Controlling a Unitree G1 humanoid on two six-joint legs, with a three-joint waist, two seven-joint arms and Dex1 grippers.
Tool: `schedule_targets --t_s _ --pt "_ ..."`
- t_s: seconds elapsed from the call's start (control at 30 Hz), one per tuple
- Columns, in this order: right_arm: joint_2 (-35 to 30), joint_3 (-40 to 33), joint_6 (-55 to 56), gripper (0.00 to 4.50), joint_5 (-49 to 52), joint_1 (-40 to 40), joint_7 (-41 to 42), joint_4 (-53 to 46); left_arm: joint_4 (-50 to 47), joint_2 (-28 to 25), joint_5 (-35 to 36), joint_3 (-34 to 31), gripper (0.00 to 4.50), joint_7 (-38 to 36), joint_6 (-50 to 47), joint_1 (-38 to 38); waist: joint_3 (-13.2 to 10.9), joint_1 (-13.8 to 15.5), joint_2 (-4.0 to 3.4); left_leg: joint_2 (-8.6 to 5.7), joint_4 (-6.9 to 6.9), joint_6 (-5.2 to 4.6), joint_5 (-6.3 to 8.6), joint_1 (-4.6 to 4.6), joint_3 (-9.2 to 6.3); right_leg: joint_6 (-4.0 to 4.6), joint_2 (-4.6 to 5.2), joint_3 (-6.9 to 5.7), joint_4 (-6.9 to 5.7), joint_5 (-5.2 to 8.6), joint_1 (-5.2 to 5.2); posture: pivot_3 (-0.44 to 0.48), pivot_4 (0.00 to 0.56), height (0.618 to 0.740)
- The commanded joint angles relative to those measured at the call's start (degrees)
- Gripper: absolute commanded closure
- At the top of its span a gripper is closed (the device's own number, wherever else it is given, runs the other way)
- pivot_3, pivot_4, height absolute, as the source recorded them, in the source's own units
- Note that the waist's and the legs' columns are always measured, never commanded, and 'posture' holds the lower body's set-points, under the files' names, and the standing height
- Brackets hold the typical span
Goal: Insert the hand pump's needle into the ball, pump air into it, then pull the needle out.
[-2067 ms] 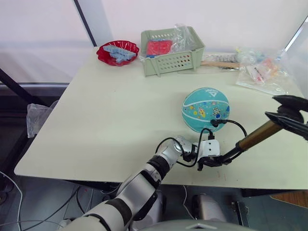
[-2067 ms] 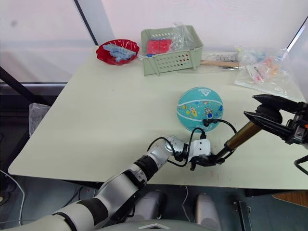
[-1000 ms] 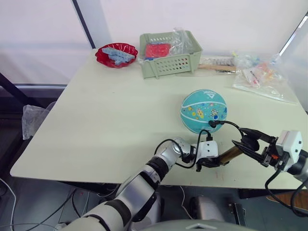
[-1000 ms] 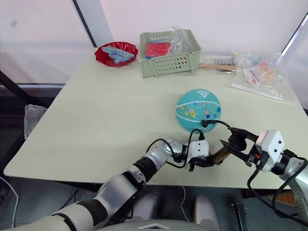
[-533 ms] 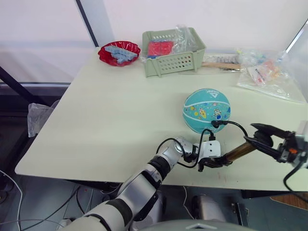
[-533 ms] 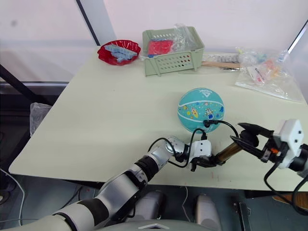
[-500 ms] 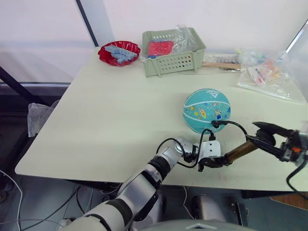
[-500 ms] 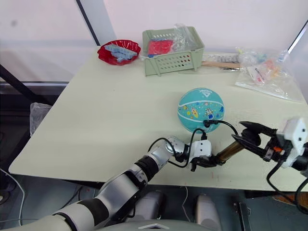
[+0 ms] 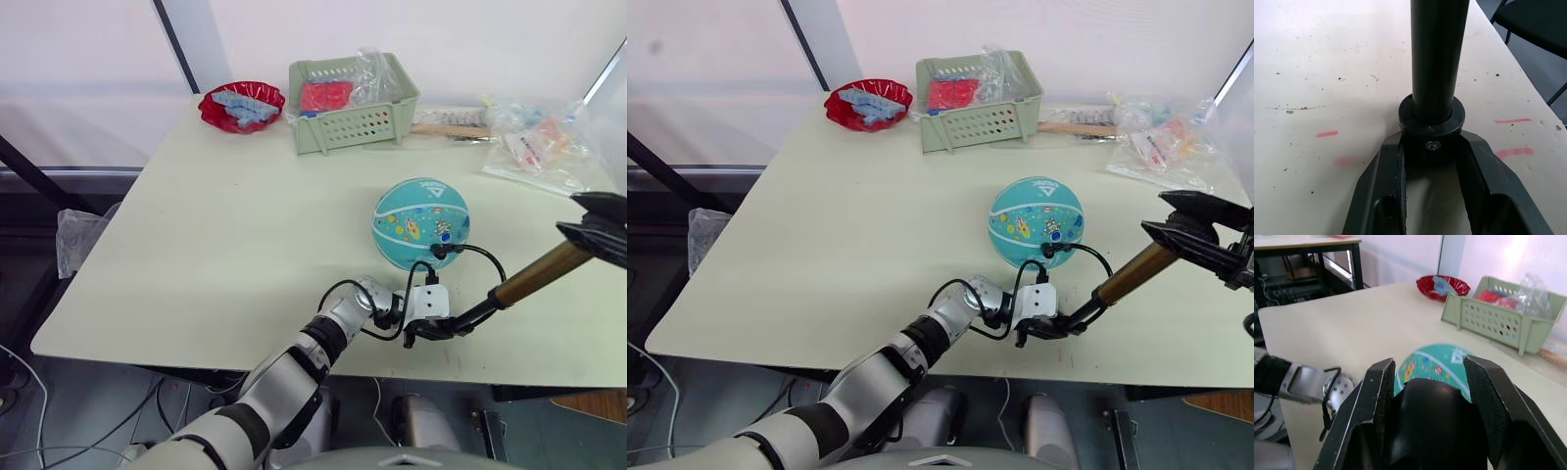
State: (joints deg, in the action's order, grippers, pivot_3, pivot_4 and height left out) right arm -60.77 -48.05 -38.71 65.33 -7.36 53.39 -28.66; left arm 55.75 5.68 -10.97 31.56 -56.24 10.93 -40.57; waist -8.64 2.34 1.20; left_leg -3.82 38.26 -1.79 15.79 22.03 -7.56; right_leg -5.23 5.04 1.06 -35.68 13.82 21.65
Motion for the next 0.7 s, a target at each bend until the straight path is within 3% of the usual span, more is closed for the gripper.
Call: schedule_targets --t_s 0.03,0.3,0.7 --pt "-2.2 -6.0 -2.3 2.78 5.0 3.1 0.2 0.9 8.0 -3.8 -4.8 1.7 3.54 2.1 -4.4 2.7 0.0 0.0 0.05 0.0 0.0 0.0 0.0 0.0 -0.01 0.0 0.0 -0.01 0.0 0.0 0.0 0.0 0.15 0.737" --pt "-1.1 -4.0 -4.5 2.78 2.2 4.2 0.9 -0.3 7.9 -4.0 -4.8 1.6 3.54 2.1 -4.3 2.9 -0.1 0.0 -0.01 -0.01 0.01 -0.01 0.0 0.14 0.01 0.14 0.03 -0.02 0.0 -0.09 0.11 0.0 0.15 0.737" --pt "13.4 17.3 13.7 2.78 -23.2 -8.1 2.1 -5.7 7.7 -4.2 -4.7 1.6 3.54 2.2 -4.5 3.1 0.5 -0.4 0.8 0.11 -0.02 0.28 0.15 -0.24 -0.07 -0.05 -0.06 -0.01 -0.02 0.02 -0.1 0.0 0.15 0.737"
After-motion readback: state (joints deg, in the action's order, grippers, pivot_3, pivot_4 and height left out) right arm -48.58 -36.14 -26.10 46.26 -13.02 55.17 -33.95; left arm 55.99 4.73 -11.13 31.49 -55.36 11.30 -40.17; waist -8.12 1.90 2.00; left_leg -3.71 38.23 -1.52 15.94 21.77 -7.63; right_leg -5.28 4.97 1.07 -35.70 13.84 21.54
